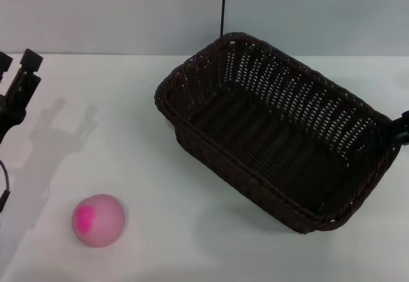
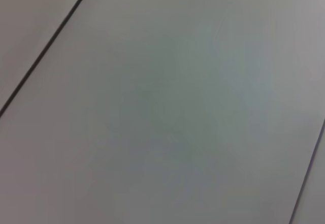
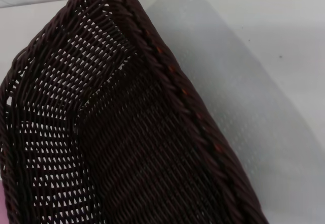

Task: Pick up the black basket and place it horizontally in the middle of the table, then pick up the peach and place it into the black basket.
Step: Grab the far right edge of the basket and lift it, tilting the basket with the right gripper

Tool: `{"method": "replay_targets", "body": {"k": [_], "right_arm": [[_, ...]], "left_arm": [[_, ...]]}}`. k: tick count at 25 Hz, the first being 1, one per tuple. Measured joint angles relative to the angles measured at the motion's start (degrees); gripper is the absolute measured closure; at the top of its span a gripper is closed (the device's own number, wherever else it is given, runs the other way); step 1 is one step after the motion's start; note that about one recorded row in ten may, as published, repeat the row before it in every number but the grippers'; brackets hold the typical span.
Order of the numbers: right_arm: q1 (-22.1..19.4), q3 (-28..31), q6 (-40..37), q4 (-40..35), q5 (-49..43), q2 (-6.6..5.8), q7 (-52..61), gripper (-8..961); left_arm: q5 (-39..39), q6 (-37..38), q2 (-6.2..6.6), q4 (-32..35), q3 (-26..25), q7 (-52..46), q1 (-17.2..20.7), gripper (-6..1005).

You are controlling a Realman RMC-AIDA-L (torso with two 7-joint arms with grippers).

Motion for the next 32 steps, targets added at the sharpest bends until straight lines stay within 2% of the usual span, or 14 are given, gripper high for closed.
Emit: {"method": "replay_targets", "body": {"k": [7,16,19,32], "right_arm": [[0.0,-0.6,0.62,-0.28,0.01,-0.09,-1.42,661],[-0.39,0.18,2.26,-0.06,0.72,0.03,-5.81,708],[-1.7,2.08,2.69,-0.06,4.25,0.11,-9.01,720],[-4.37,3.97,2.24,0.13,13.45,-0.05,-17.57,754]], "left_arm": [[0.0,-0.4,-0.04,-0.29,0.09,-0.16,-0.39,199],[-0.02,-0.75,-0.13,-0.66,-0.06,-0.27,-1.24,199],[-0.07,-1.28,-0.07,-1.05,-0.18,-0.35,-1.61,200],[-0.31,-3.69,-0.09,-1.08,-0.28,-1.01,-3.48,200]]}}
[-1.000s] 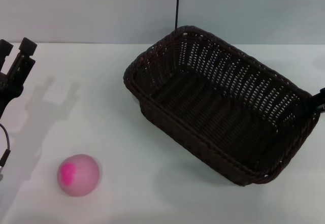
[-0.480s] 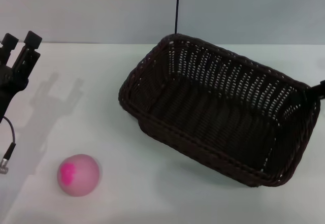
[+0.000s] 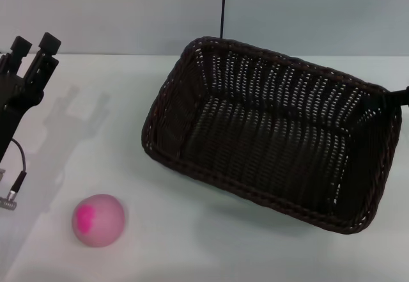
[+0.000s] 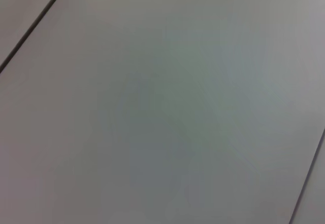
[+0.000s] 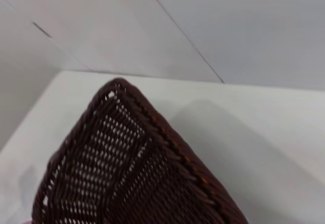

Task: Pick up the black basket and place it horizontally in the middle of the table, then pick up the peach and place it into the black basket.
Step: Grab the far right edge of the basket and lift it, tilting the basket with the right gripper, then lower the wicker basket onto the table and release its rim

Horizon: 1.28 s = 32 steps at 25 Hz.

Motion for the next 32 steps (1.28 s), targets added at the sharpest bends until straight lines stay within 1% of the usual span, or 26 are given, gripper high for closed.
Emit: {"method": "replay_targets", "body": {"k": [4,6,10,13,19,23,28,32], "right_arm": [[-0.51,0.07,-0.87,0.94,3.5,0.05,-3.28,753],[-0.7,0.07,-1.41,1.8,5.37,-0.25,-4.62,753],[-0.71,0.32,-3.09,5.13,8.45,-1.39,-7.06,753],[-0.7,0.94,-4.24,5.91,9.68,-1.66,-7.62,752],[-0.69,2.15,-6.74,6.7,10.26,-2.18,-7.84,753],[-0.27,1.3,-7.97,6.74,9.78,-2.58,-8.85,754],[-0.08,-0.03,-7.91,6.73,9.11,-2.98,-14.5,753],[0.28,-0.52,-7.45,7.37,9.06,-2.91,-17.75,753]], "left_arm": [[-0.15,-0.22,-0.03,-0.07,-0.07,-0.01,-0.21,200],[-0.15,-0.22,-0.03,-0.08,-0.13,-0.04,-0.31,200],[-0.15,-0.29,-0.04,-0.14,-0.17,-0.08,-0.38,200],[-0.15,-0.36,-0.04,-0.24,-0.17,-0.09,-0.47,200],[-0.12,-0.69,-0.03,-0.37,-0.17,-0.09,-0.58,200],[0.1,-1.1,-0.03,-0.73,-0.17,-0.09,-0.68,200],[0.2,-1.2,-0.03,-0.7,-0.16,-0.09,-0.74,201],[0.23,-1.4,-0.03,-0.7,0.0,-0.09,-0.74,201]]}}
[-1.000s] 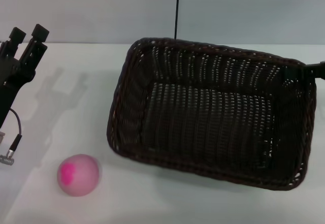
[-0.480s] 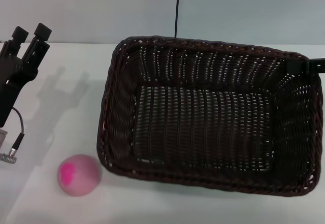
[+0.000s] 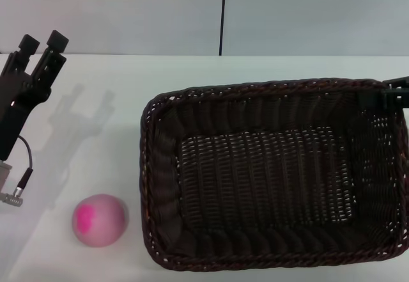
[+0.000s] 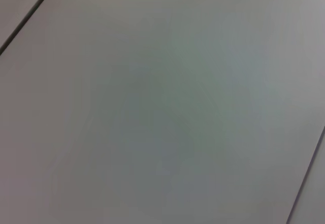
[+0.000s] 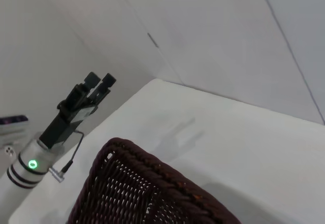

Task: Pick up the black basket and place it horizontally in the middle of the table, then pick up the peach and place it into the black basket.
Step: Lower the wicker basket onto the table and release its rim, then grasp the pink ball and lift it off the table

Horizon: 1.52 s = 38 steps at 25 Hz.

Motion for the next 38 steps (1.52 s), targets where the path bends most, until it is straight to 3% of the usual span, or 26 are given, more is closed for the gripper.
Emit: {"method": "replay_targets", "body": {"k": [12,16,19,24,27,33,38], "right_arm": [[1.29,-3.45,3.64,1.44,-0.21,1.57,-2.03,746],[0.78,-2.96,6.1,-0.36,0.08,2.95,-2.02,740],[-0.4,0.84,11.08,-2.41,0.37,4.39,-3.44,735],[-2.16,9.92,18.42,-0.72,3.88,5.58,-12.61,523],[-4.11,11.97,18.9,0.94,8.56,5.91,-17.63,326],[-9.23,12.28,18.22,1.24,17.09,8.01,-23.45,239],[-13.34,12.57,18.02,1.22,21.84,9.65,-25.41,239]], "left_arm": [[-0.01,-0.06,0.0,0.0,0.34,0.0,0.0,201],[0.06,-0.21,-0.01,-0.01,0.55,0.0,0.08,201],[0.07,-0.21,0.0,0.0,0.55,0.0,0.12,201],[0.09,-0.25,-0.01,-0.08,0.54,-0.21,0.28,201],[0.09,-0.27,-0.08,-0.1,0.65,-0.61,0.57,201],[0.1,1.51,0.31,0.83,3.06,-1.07,1.44,201],[0.09,7.12,0.68,10.42,8.5,-6.05,2.03,202]]}}
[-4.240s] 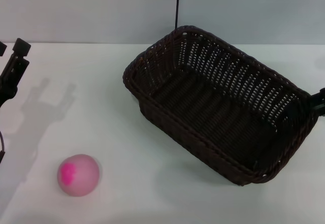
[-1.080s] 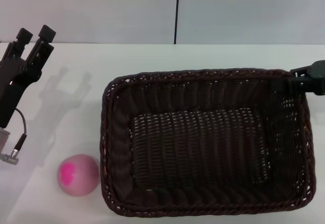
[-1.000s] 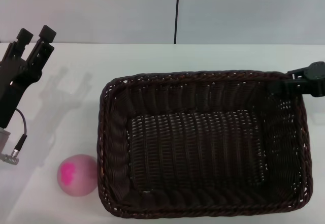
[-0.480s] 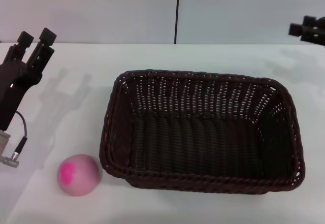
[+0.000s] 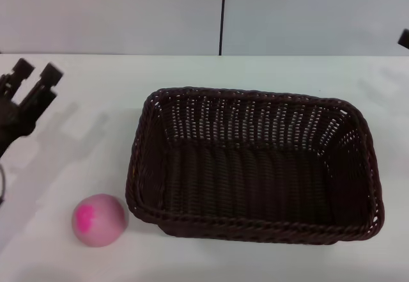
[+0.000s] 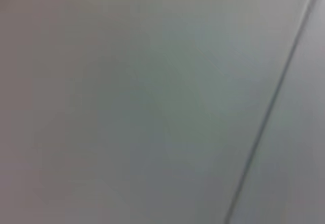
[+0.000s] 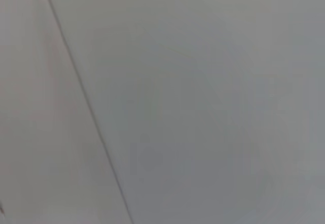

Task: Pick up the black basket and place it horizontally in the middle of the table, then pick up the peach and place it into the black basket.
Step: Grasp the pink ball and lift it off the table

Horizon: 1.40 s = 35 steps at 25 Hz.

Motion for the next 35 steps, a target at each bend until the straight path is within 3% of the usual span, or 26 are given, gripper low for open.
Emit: {"method": "replay_targets", "body": {"k": [1,3,5,6,7,14,20,29,35], "right_arm": [[-0.48,0.29,0.0,-0.09,0.21,0.13,-0.03,238],[-1.62,1.31,-0.04,-0.26,0.84,0.34,-0.16,238],[-2.63,2.65,-0.17,-0.03,2.17,0.45,-0.96,238],[-3.21,3.26,-0.32,0.39,3.28,0.51,-1.87,238],[-3.88,3.95,-0.55,0.92,4.87,0.66,-3.3,238],[-5.79,6.27,-0.42,1.97,8.82,1.38,-6.23,238],[-5.23,6.64,-0.23,2.69,8.89,1.19,-6.67,239],[-4.36,6.53,-0.15,3.23,8.92,1.35,-6.83,239],[-4.33,6.55,0.05,4.53,8.93,1.12,-7.08,239]], "left_arm": [[0.0,0.0,0.0,0.0,0.0,0.0,0.0,202],[0.01,2.57,0.81,7.86,6.47,-4.15,1.11,202],[0.01,2.57,0.81,7.86,6.47,-4.15,1.11,202],[-0.02,3.08,1.44,10.0,9.81,-4.87,1.76,202],[0.02,3.34,2.5,11.91,16.8,-5.07,3.96,202],[0.0,3.73,2.91,13.7,25.91,-5.1,7.89,202],[1.49,2.82,2.62,13.8,29.33,-4.5,9.01,202],[5.17,-0.79,2.03,13.88,29.55,-3.95,8.71,416],[6.27,-0.89,2.08,13.98,29.89,-3.0,8.22,429]]}}
